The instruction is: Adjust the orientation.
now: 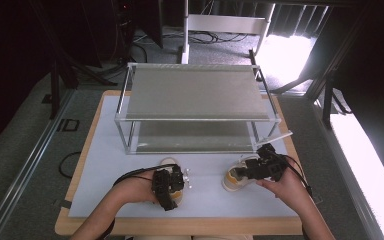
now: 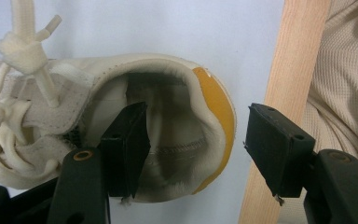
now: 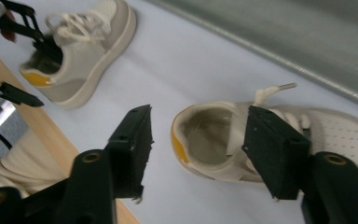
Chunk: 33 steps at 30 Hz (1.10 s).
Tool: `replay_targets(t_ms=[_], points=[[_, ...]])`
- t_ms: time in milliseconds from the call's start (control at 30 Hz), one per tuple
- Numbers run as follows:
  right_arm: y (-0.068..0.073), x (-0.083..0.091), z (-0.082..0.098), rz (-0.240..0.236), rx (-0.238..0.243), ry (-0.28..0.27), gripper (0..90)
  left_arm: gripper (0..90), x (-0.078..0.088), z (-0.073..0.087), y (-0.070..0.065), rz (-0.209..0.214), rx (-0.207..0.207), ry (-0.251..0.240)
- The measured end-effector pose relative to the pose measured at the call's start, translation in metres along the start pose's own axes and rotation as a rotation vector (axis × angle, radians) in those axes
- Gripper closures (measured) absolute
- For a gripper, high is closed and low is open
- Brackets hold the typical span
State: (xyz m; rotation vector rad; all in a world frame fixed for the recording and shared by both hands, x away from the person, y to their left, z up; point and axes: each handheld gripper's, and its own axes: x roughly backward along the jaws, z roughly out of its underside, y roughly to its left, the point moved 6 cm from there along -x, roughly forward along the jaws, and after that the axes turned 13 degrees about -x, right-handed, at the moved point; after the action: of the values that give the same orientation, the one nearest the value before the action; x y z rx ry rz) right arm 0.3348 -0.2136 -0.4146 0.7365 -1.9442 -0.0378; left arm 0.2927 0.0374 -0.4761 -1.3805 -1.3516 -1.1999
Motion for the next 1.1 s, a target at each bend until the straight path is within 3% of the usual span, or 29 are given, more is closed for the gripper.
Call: replay_targets(t_ms=[233, 367, 400, 467, 633, 800, 900, 967, 1100], points=[[0.011, -0.025, 0.001, -0.005, 0.012, 0.131, 55.4, 38.4, -0.002, 0.0, 0.0, 0.003, 0.001, 0.001], [0.008, -0.042, 0.002, 0.042, 0.03, 0.201, 60.3, 38.4, -0.002, -0.001, -0.001, -0.007, -0.005, 0.014], [0.007, -0.047, 0.003, 0.052, 0.015, 0.222, 60.6, 38.4, -0.002, -0.001, -0.002, -0.003, -0.002, 0.015], [0.005, -0.055, 0.006, 0.043, -0.017, 0.262, 61.7, 38.4, -0.002, -0.001, -0.002, 0.0, -0.001, 0.012], [0.006, -0.067, 0.009, 0.063, 0.001, 0.341, 71.3, 38.5, -0.002, 0.0, -0.002, 0.008, 0.007, 0.002], [0.006, -0.072, 0.01, 0.077, 0.026, 0.375, 75.1, 38.5, -0.003, 0.0, -0.002, 0.007, 0.011, 0.003], [0.008, -0.07, 0.01, 0.094, 0.075, 0.389, 75.8, 38.5, -0.004, 0.0, -0.001, 0.009, 0.007, 0.005], [0.01, -0.069, 0.012, 0.08, 0.119, 0.396, 76.5, 38.5, -0.004, 0.0, -0.001, 0.011, 0.002, 0.01], [0.013, -0.067, 0.017, 0.059, 0.295, 0.409, 76.2, 38.5, -0.004, 0.0, -0.001, 0.016, 0.005, 0.011]])
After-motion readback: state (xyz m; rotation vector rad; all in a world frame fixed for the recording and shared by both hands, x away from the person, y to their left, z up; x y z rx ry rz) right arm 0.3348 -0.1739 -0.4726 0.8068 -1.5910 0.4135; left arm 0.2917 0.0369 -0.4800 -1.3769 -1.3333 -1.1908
